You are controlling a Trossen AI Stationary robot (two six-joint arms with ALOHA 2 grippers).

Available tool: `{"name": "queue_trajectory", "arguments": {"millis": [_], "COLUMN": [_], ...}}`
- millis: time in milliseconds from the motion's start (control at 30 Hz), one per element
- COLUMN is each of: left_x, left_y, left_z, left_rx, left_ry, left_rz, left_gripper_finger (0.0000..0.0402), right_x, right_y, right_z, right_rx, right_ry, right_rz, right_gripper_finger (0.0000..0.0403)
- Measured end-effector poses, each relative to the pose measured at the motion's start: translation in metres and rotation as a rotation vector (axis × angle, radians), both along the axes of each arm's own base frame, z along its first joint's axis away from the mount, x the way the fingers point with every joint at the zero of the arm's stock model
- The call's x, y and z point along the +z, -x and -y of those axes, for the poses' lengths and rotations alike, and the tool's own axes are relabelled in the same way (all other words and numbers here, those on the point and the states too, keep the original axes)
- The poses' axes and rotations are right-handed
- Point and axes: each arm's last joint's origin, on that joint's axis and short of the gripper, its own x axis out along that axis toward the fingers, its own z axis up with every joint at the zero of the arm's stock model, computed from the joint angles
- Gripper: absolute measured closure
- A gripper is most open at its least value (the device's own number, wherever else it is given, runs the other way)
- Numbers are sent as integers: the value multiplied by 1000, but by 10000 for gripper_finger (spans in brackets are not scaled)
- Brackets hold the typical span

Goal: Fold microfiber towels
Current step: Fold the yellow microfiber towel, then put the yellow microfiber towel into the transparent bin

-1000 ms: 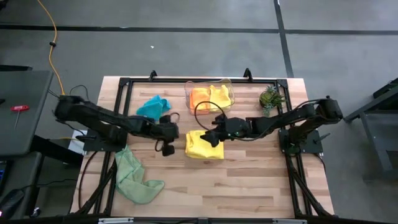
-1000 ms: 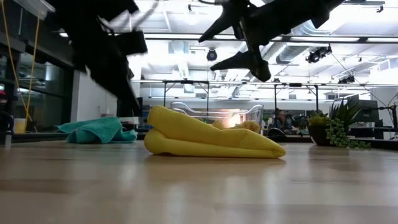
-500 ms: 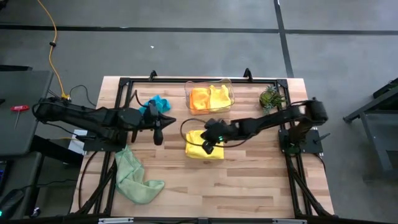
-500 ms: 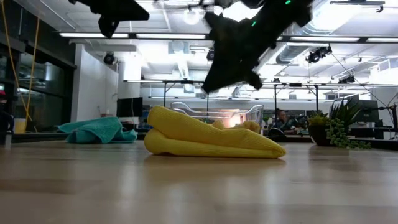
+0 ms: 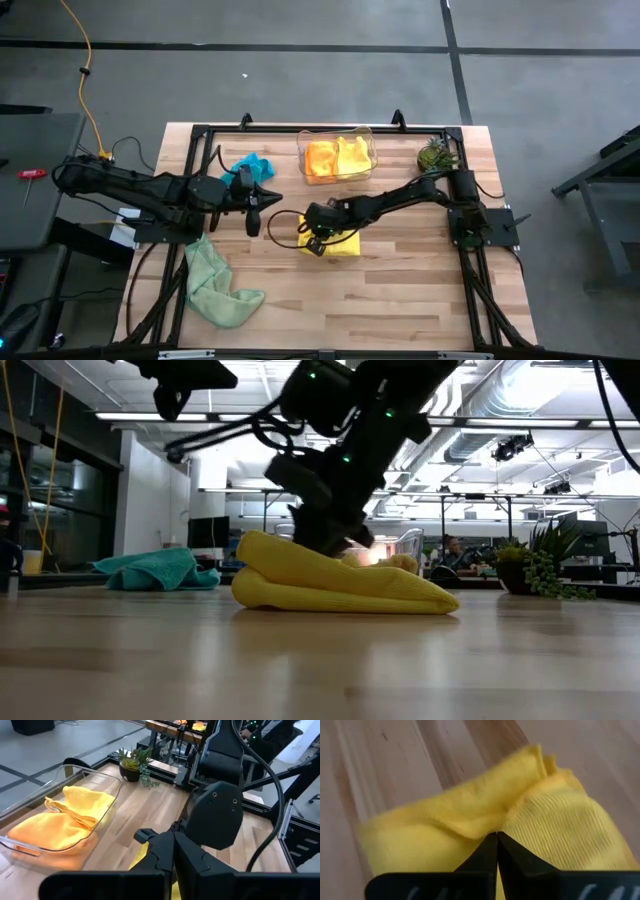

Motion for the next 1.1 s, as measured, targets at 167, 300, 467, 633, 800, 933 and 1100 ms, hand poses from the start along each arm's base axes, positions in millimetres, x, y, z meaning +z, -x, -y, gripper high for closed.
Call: {"name": "queue_trajectory", "arguments": {"millis": [167, 300, 467, 633, 800, 933, 1100], "left_x": [0, 0, 0, 1, 5, 11, 24], "left_y": [0, 0, 0, 1, 7, 20, 41], "left_z": [0, 0, 0, 0, 0, -1, -2], "left_rx": [-1, -1, -8, -13, -14, -20, -45], "left_ry": [-3, -4, -23, -37, -37, -57, -86], "left_rz": [-1, -1, -8, -8, 8, 13, 81], "left_gripper_finger": [401, 401, 401, 401, 401, 402, 401], "right_x": [9, 12, 18, 34, 53, 64, 66], "right_y": [-11, -15, -18, -7, 23, 66, 143], "right_z": [-1, 3, 13, 19, 15, 8, 0], "right_rx": [1, -26, -67, -44, -35, -100, -333], "right_ry": [-7, -26, -35, 0, 82, 105, -55], "right_rz": [93, 148, 200, 146, -35, -67, 50], "right_gripper_finger": [402, 402, 402, 402, 402, 402, 402]}}
